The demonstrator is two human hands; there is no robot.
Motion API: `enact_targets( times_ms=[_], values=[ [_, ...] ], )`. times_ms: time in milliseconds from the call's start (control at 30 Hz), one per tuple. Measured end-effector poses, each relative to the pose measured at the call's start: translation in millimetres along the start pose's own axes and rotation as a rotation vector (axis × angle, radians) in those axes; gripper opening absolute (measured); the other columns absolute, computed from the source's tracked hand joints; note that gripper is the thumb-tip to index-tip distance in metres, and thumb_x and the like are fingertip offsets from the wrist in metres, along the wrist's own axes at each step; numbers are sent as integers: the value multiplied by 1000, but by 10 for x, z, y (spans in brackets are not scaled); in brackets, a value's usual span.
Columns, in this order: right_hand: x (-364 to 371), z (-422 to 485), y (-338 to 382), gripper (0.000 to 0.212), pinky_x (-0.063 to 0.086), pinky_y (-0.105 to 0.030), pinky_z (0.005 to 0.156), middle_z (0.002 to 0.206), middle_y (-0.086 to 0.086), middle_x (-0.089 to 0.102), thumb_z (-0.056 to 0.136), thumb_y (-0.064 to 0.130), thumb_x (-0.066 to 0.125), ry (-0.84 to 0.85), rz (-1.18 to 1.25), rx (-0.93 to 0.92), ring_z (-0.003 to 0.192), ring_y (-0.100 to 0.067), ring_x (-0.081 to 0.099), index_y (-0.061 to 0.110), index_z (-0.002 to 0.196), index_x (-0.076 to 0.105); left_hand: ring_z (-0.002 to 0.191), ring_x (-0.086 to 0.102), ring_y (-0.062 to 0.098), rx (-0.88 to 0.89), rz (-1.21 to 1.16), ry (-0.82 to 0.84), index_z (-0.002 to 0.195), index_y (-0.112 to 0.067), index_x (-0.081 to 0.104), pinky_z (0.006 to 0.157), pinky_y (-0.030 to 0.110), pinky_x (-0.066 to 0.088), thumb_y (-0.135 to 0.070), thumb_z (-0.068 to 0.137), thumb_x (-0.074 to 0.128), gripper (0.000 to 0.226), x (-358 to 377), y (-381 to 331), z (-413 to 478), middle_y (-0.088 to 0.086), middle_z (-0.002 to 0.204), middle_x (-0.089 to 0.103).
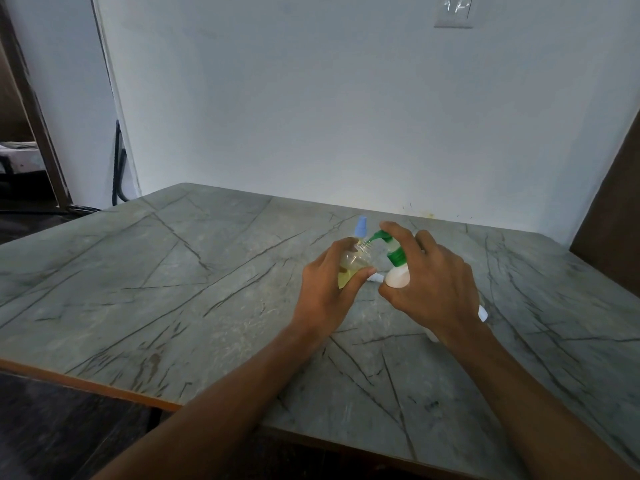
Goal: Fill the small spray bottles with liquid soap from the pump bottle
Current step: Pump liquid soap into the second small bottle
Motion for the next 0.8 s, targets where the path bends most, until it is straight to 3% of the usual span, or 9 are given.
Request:
enact_targets(
  times_ms=[133, 333, 567, 800],
  values=[
    [-29, -4, -12, 84, 54, -34, 52, 92, -5, 60, 60, 47, 84, -30, 36, -5, 65, -22, 58, 30, 132, 43, 86, 56, -1, 28, 3, 20, 123, -10, 57, 74, -1, 39, -38, 83, 71, 50, 33, -30, -22, 1, 108, 67],
    [-65, -14, -30, 78, 54, -32, 53, 93, -7, 63, 57, 45, 87, -73, 72, -12, 64, -24, 61, 24, 123, 51, 90, 60, 6, 47, 21, 52, 125, -13, 56, 76, 3, 42, -42, 84, 68, 52, 77, -43, -38, 1, 112, 67],
    [-35, -24, -23, 86, 53, -33, 53, 91, -1, 58, 63, 48, 80, -33, 13, 21, 67, -20, 56, 33, 138, 41, 90, 53, -3, 19, 0, 0, 123, -11, 57, 74, -2, 38, -34, 83, 73, 48, 13, -21, -3, -1, 107, 67],
    [-25, -22, -8, 103, 51, -31, 48, 87, -2, 55, 66, 48, 77, -34, -3, -21, 63, -18, 52, 42, 151, 18, 89, 53, -1, 9, 12, -4, 123, -12, 56, 75, -3, 38, -34, 84, 72, 48, -1, -14, 14, 0, 111, 67]
  ],
)
Point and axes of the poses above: each hand's wrist, its own z-axis towards the middle knuckle, its own x-axis out of the palm, y = z × x, the point moved 8 cm from there along z, towards the middle knuckle
